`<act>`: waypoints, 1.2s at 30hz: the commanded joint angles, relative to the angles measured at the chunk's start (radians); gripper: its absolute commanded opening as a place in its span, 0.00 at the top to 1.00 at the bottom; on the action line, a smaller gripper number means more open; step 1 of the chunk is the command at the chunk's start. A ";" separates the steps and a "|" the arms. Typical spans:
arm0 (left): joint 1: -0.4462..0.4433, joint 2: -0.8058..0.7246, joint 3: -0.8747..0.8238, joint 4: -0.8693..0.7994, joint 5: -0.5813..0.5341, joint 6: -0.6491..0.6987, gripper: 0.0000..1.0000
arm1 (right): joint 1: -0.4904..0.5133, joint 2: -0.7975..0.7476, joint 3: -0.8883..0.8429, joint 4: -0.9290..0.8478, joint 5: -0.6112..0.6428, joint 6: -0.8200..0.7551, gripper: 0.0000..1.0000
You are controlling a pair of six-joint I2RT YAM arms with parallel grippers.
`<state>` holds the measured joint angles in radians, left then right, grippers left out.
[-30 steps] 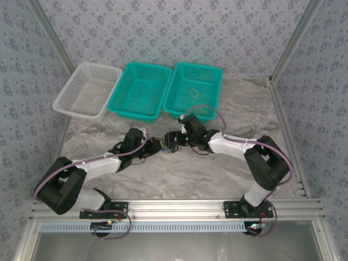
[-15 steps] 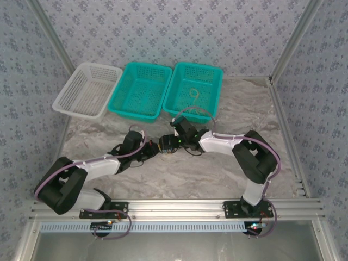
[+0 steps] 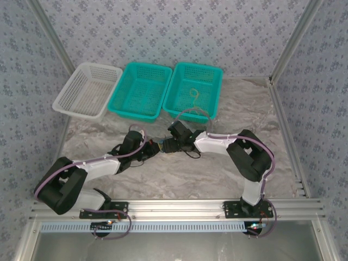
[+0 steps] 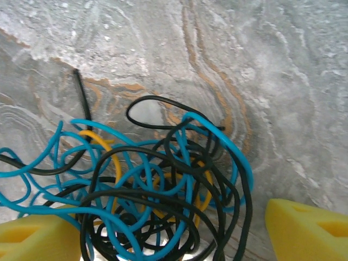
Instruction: Untangle the cables
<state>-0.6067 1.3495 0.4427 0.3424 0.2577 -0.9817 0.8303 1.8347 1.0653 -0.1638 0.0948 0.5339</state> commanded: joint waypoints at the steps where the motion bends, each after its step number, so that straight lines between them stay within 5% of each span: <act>1: 0.007 -0.006 0.046 -0.064 -0.014 0.001 1.00 | 0.010 0.016 0.027 -0.093 0.108 0.012 0.14; 28: -0.035 0.121 0.149 0.064 0.157 -0.058 1.00 | -0.029 -0.073 -0.015 -0.249 0.261 -0.039 0.38; 36: -0.040 0.132 0.174 -0.019 0.106 -0.088 1.00 | -0.073 -0.121 -0.051 -0.288 0.320 -0.075 0.43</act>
<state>-0.6521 1.4799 0.5892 0.3515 0.3790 -1.0496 0.7666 1.7458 1.0294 -0.3935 0.3508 0.4801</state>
